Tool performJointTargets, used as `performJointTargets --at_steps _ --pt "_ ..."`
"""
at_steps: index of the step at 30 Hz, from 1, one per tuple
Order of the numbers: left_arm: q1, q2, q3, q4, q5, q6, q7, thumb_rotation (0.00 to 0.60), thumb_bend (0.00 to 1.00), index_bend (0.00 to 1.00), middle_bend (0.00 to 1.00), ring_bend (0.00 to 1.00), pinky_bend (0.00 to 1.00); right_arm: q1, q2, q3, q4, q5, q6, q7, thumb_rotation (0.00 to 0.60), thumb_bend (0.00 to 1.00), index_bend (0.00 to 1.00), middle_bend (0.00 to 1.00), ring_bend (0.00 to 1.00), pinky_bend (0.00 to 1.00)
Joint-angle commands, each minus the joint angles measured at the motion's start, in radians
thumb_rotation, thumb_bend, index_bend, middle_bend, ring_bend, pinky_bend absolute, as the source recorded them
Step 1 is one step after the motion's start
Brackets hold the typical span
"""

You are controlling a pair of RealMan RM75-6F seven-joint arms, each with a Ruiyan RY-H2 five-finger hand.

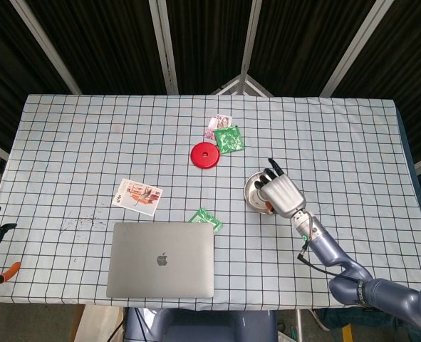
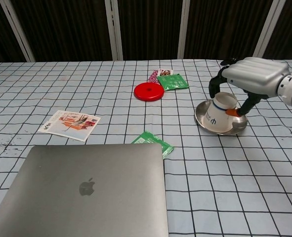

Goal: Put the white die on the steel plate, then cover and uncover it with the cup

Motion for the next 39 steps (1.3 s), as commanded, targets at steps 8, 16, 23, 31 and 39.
performJointTargets --at_steps 8,16,23,31,39 --pt "-0.002 0.005 -0.001 0.003 -0.003 -0.003 -0.012 0.600 0.26 0.24 0.00 0.00 0.13 0.035 -0.033 0.034 -0.006 0.009 -0.026 -0.004 0.600 0.39 0.49 0.47 0.22 0.00" --pt "-0.002 0.007 -0.004 0.005 -0.009 -0.003 -0.015 0.600 0.26 0.24 0.00 0.00 0.13 0.051 -0.085 0.059 0.100 0.036 -0.039 0.018 0.600 0.39 0.49 0.47 0.22 0.00" --pt "-0.005 0.000 -0.003 0.002 -0.010 -0.009 0.001 0.600 0.26 0.25 0.00 0.00 0.13 0.040 -0.110 0.050 0.208 0.034 -0.032 0.049 0.600 0.39 0.49 0.47 0.22 0.00" --pt "-0.007 -0.008 -0.001 -0.003 -0.010 -0.013 0.025 0.600 0.26 0.25 0.00 0.00 0.13 0.010 -0.089 0.023 0.250 0.008 -0.006 0.097 0.600 0.39 0.50 0.47 0.22 0.00" --pt "-0.008 -0.009 0.002 -0.003 -0.004 -0.014 0.029 0.600 0.26 0.25 0.00 0.00 0.13 -0.016 -0.032 -0.029 0.153 -0.049 0.013 0.106 0.600 0.39 0.50 0.47 0.22 0.00"
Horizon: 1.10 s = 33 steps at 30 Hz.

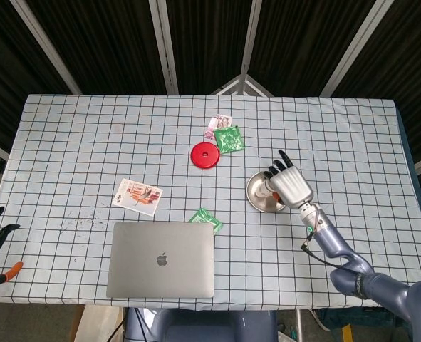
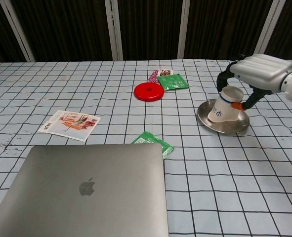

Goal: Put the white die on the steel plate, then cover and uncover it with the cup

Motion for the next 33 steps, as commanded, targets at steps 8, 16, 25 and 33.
performJointTargets --at_steps 8,16,25,33 --pt "0.000 0.004 0.004 0.002 0.007 0.000 -0.010 0.600 0.26 0.25 0.00 0.00 0.13 -0.006 0.068 -0.032 -0.200 -0.040 -0.011 -0.016 0.600 0.39 0.51 0.47 0.22 0.00" --pt "0.001 0.011 0.006 0.004 0.009 0.001 -0.027 0.600 0.26 0.25 0.00 0.00 0.13 0.017 0.054 0.007 -0.235 -0.012 -0.030 -0.037 0.600 0.39 0.51 0.47 0.22 0.00" --pt "-0.002 0.012 0.005 0.004 0.006 -0.003 -0.030 0.600 0.26 0.25 0.00 0.00 0.13 0.020 0.028 0.042 -0.191 0.023 -0.027 0.001 0.600 0.39 0.51 0.47 0.22 0.00" --pt "-0.005 0.010 0.002 0.004 0.000 -0.009 -0.023 0.600 0.26 0.25 0.00 0.00 0.13 -0.015 0.089 0.106 -0.143 0.071 0.046 0.044 0.600 0.39 0.51 0.47 0.22 0.00"
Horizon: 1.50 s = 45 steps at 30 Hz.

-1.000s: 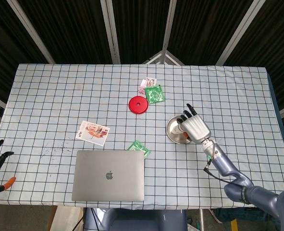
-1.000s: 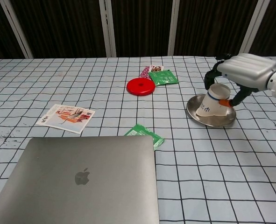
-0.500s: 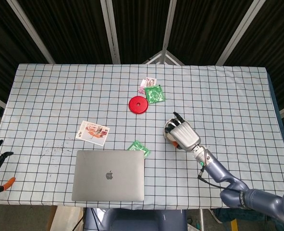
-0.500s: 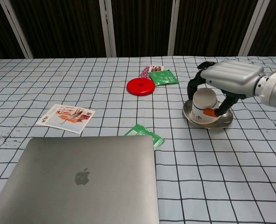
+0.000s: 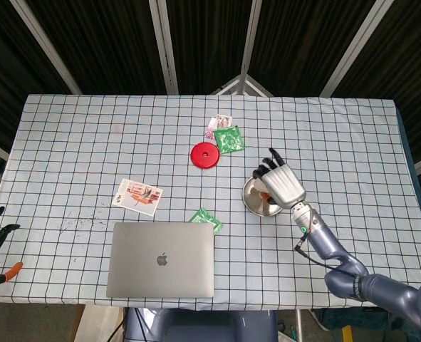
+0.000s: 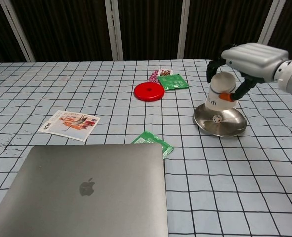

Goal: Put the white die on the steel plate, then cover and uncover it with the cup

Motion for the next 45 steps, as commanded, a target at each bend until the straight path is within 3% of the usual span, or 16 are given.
performJointTargets --at_steps 1,6,10,20,32,36,40,45 --pt "-0.001 -0.001 -0.001 -0.001 -0.002 -0.002 0.004 0.600 0.26 0.25 0.00 0.00 0.13 -0.030 0.057 0.042 0.005 0.051 0.025 0.049 0.600 0.39 0.51 0.47 0.22 0.00" --pt "-0.001 -0.004 0.002 -0.002 0.003 -0.002 0.012 0.600 0.26 0.25 0.00 0.00 0.13 -0.072 0.142 0.091 0.001 0.153 -0.006 0.152 0.600 0.39 0.51 0.47 0.22 0.00" --pt "-0.002 -0.008 0.004 -0.006 0.004 -0.005 0.020 0.600 0.26 0.25 0.00 0.00 0.13 -0.097 0.172 0.070 0.063 0.161 -0.047 0.208 0.600 0.39 0.52 0.47 0.23 0.00" --pt "-0.008 -0.020 0.001 -0.011 -0.005 -0.014 0.048 0.600 0.26 0.25 0.00 0.00 0.13 -0.114 0.080 -0.016 0.242 0.061 -0.087 0.398 0.600 0.39 0.52 0.47 0.23 0.00" --pt "-0.012 -0.026 -0.001 -0.014 -0.016 -0.021 0.064 0.600 0.26 0.25 0.00 0.00 0.13 -0.115 -0.004 -0.031 0.368 0.026 -0.105 0.576 0.600 0.38 0.52 0.47 0.23 0.00" --pt "-0.014 -0.029 0.000 -0.016 -0.017 -0.027 0.071 0.600 0.26 0.25 0.00 0.00 0.13 -0.116 -0.021 -0.027 0.396 0.024 -0.099 0.609 0.600 0.20 0.49 0.45 0.23 0.00" --pt "-0.016 -0.028 0.002 -0.018 -0.018 -0.031 0.072 0.600 0.26 0.25 0.00 0.00 0.13 -0.118 -0.023 -0.025 0.403 0.030 -0.119 0.648 0.600 0.02 0.32 0.32 0.16 0.00" --pt "-0.017 -0.028 0.002 -0.019 -0.019 -0.033 0.072 0.600 0.26 0.25 0.00 0.00 0.13 -0.118 0.010 -0.024 0.364 0.044 -0.169 0.672 0.600 0.00 0.19 0.19 0.11 0.00"
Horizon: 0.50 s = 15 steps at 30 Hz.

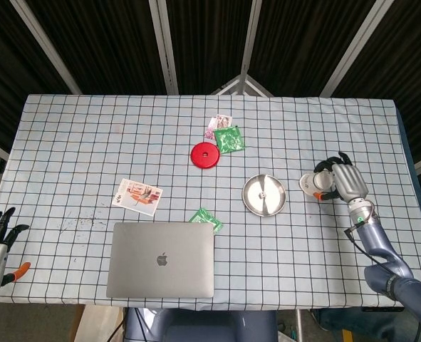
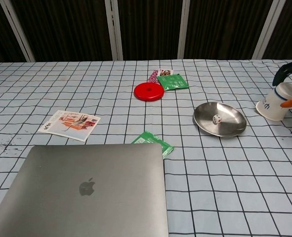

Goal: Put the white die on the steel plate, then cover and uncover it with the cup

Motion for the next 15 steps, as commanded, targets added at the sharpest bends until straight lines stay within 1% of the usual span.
performJointTargets --at_steps 1,4,7,11,12,14,15 --pt "0.000 0.000 0.000 0.000 -0.001 -0.001 0.000 0.600 0.26 0.25 0.00 0.00 0.13 0.000 0.032 0.002 -0.043 0.009 -0.026 0.022 0.600 0.00 0.17 0.17 0.10 0.00" --pt "-0.002 0.000 0.000 -0.001 -0.002 -0.003 0.000 0.600 0.26 0.25 0.00 0.00 0.13 -0.003 0.083 0.005 -0.115 0.007 -0.036 0.044 0.600 0.00 0.15 0.15 0.09 0.00" --pt "-0.003 0.001 0.000 0.000 -0.002 -0.004 -0.002 0.600 0.26 0.25 0.00 0.00 0.13 -0.012 0.134 0.014 -0.190 -0.001 -0.007 0.055 0.600 0.00 0.15 0.14 0.09 0.00" --pt "-0.003 0.005 0.000 0.000 -0.002 -0.004 -0.012 0.600 0.26 0.25 0.00 0.00 0.13 -0.056 0.231 0.032 -0.342 -0.034 0.117 0.081 0.600 0.00 0.15 0.14 0.09 0.00" --pt "-0.003 0.007 0.000 0.000 -0.001 -0.003 -0.018 0.600 0.26 0.25 0.00 0.00 0.13 -0.079 0.268 0.034 -0.398 -0.049 0.166 0.084 0.600 0.00 0.15 0.14 0.09 0.00" --pt "-0.003 0.011 -0.001 0.002 0.001 -0.001 -0.031 0.600 0.26 0.25 0.00 0.00 0.13 -0.127 0.331 0.030 -0.485 -0.068 0.250 0.065 0.600 0.00 0.15 0.14 0.09 0.00" --pt "-0.004 0.014 -0.001 0.003 0.002 0.000 -0.039 0.600 0.26 0.25 0.00 0.00 0.13 -0.160 0.367 0.024 -0.534 -0.076 0.301 0.034 0.600 0.00 0.16 0.14 0.09 0.00"
